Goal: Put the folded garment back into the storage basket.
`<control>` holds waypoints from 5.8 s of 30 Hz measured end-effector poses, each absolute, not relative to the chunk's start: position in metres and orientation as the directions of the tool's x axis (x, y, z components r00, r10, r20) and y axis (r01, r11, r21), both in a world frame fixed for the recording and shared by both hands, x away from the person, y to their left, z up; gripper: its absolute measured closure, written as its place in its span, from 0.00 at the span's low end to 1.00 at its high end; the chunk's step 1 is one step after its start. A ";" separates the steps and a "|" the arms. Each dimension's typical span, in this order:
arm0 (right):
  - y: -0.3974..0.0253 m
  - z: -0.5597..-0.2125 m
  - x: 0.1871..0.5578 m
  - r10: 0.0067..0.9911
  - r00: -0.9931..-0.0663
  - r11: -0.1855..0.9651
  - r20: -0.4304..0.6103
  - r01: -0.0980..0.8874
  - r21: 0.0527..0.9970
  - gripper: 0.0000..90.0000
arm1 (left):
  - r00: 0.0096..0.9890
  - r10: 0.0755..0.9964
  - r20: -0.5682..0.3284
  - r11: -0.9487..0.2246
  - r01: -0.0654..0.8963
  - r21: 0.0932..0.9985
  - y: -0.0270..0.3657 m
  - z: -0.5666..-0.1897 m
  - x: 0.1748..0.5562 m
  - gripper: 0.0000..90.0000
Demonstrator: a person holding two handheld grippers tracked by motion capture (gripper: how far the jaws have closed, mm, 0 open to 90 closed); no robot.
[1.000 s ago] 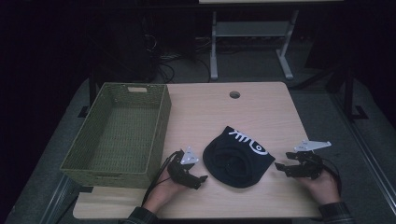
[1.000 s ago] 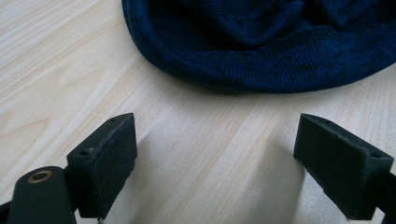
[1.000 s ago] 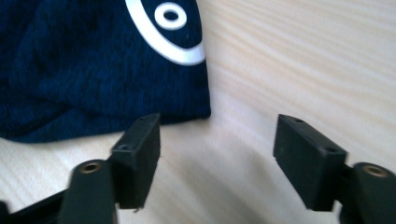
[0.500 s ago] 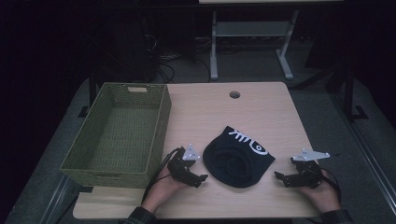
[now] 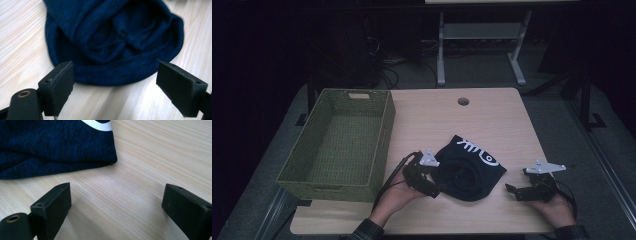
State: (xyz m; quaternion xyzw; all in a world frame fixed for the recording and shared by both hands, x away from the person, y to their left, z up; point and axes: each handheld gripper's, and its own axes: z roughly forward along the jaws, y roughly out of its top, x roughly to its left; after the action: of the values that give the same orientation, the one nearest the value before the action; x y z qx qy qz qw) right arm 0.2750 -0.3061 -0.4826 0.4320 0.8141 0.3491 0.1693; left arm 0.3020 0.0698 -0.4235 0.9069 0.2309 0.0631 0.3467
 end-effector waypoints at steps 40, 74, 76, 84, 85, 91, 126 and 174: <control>-0.306 -0.483 0.275 0.823 -0.568 0.380 0.030 0.589 0.713 0.09 | 0.920 0.391 -0.022 -0.786 0.346 0.513 0.011 -0.449 0.325 0.45; -0.306 -0.483 0.275 0.823 -0.567 0.380 0.031 0.589 0.713 0.10 | 0.922 0.383 -0.062 -0.742 0.347 0.574 0.029 -0.416 0.339 0.85; -0.306 -0.483 0.275 0.824 -0.566 0.378 0.030 0.590 0.713 0.09 | 0.920 0.384 -0.072 -0.735 0.352 0.580 0.031 -0.411 0.341 0.85; -0.306 -0.483 0.275 0.826 -0.563 0.377 0.031 0.591 0.713 0.09 | 0.913 0.395 -0.104 -0.696 0.371 0.615 0.038 -0.395 0.346 0.85; -0.306 -0.483 0.275 0.826 -0.563 0.377 0.031 0.591 0.713 0.09 | 0.913 0.394 -0.107 -0.693 0.372 0.618 0.038 -0.394 0.346 0.85; -0.306 -0.483 0.275 0.826 -0.564 0.377 0.031 0.591 0.713 0.09 | 0.911 0.393 -0.123 -0.673 0.376 0.637 0.041 -0.381 0.348 0.85; -0.306 -0.483 0.275 0.826 -0.563 0.375 0.031 0.590 0.715 0.09 | 0.869 0.495 -0.008 -0.616 0.357 0.702 0.114 -0.272 0.370 0.84; -0.306 -0.483 0.275 0.826 -0.563 0.376 0.031 0.591 0.714 0.09 | 0.526 0.848 0.064 -0.413 0.581 0.702 0.311 -0.266 0.365 0.84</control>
State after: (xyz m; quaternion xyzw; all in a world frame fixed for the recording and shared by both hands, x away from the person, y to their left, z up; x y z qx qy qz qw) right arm 0.2749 -0.3060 -0.4826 0.4362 0.8122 0.3490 0.1681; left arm 0.3648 0.3114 -0.2661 0.8138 0.4388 0.2105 0.3176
